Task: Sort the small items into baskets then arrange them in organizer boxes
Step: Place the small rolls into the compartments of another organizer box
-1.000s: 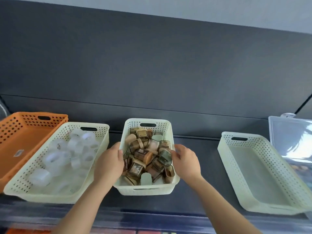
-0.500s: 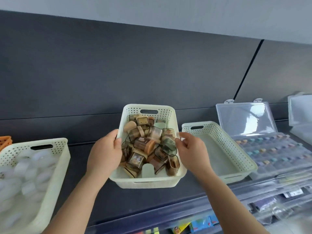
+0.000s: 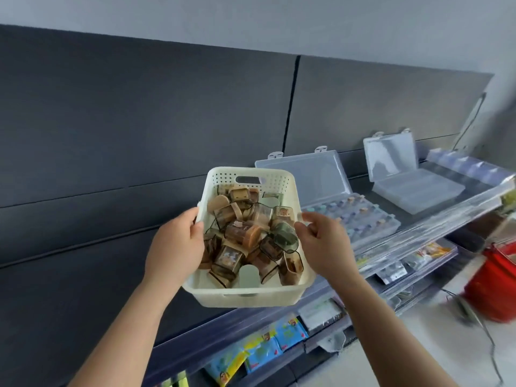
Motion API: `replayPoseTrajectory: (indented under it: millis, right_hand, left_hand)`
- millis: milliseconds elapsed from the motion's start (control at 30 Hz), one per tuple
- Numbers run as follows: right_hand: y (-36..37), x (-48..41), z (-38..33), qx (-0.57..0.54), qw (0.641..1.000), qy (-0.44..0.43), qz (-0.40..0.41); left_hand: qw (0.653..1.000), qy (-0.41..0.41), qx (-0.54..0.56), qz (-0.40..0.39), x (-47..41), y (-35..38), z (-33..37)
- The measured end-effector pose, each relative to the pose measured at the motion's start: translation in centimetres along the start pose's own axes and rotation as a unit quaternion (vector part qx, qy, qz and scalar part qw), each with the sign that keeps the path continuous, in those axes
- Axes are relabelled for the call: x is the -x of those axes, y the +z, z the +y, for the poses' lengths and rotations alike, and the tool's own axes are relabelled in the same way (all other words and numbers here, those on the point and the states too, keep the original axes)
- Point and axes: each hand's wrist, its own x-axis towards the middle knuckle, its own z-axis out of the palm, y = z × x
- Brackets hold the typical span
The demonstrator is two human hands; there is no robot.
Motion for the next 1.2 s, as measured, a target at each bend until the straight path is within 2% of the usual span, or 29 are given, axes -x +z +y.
replayPoseTrajectory:
  millis: [333,633,900,1200]
  right_hand:
    - [-9.8,-1.7,12.2,0.023,0.999,0.033,0.021]
    - [-14.4,-5.9,20.9,0.036,0.996,0.069,0.035]
    - [-17.2,-14.5,27.7,0.027,0.996,0.070,0.044]
    - [-19.0,-26.0,33.5,0.016,0.999,0.043,0.001]
  left_hand:
    - [0.998,0.025,0.037,-0.032,2.2,11.7,10.9]
    - [0.997,0.046,0.034,-0.060,-0.2,20.2,18.2]
    - [0.996,0.070,0.033,-0.052,-6.8,28.8,23.6]
    - [0.998,0.028,0.038,-0.043,-13.4,36.2,27.6]
